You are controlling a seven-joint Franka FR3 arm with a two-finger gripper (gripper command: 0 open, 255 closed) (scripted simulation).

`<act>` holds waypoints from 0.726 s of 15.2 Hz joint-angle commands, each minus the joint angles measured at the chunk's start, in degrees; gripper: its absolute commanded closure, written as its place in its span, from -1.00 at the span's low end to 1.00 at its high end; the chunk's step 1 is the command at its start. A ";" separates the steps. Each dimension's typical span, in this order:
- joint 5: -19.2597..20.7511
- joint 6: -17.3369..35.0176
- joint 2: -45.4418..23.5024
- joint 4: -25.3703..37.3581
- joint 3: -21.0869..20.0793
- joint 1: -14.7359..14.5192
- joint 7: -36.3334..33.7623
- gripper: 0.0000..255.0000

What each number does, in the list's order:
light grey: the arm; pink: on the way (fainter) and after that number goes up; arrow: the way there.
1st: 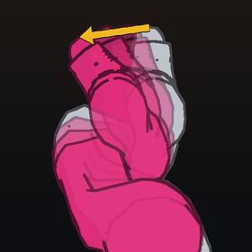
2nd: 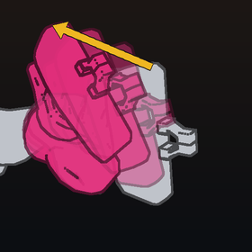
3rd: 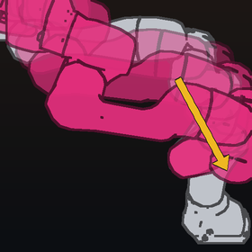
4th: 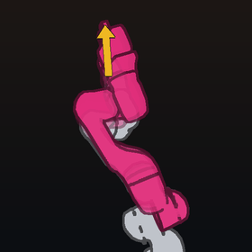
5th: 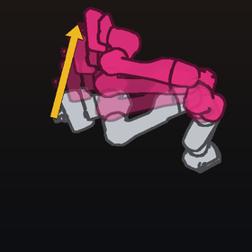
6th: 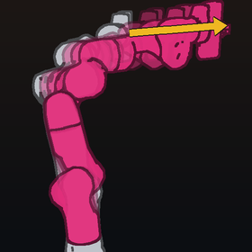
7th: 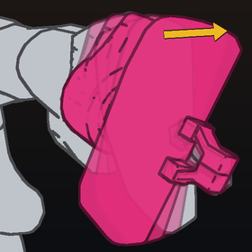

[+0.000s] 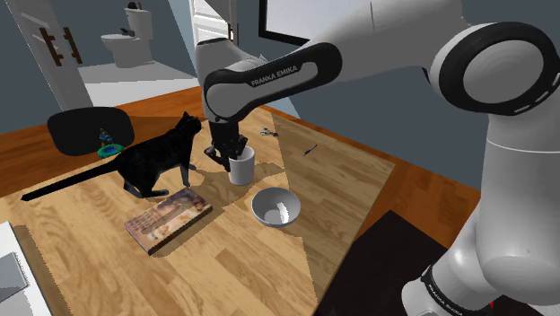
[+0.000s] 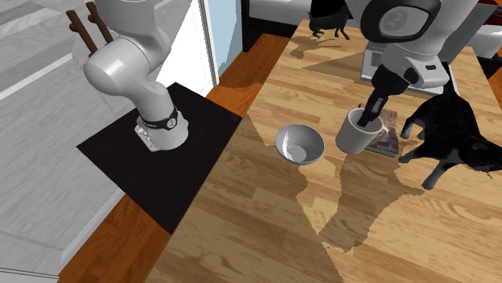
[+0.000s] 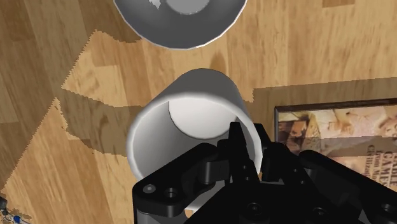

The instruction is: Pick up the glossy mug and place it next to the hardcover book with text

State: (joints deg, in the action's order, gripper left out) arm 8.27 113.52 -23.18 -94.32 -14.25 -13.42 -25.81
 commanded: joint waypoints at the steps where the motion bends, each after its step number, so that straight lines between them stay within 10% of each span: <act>1: 0.20 1.50 -0.53 -0.95 0.09 -0.01 -0.15 1.00; 11: 1.34 7.74 -3.86 -3.96 0.63 -0.26 -1.03 1.00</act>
State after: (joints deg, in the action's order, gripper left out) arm 9.49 120.58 -26.68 -98.00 -13.72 -13.74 -26.87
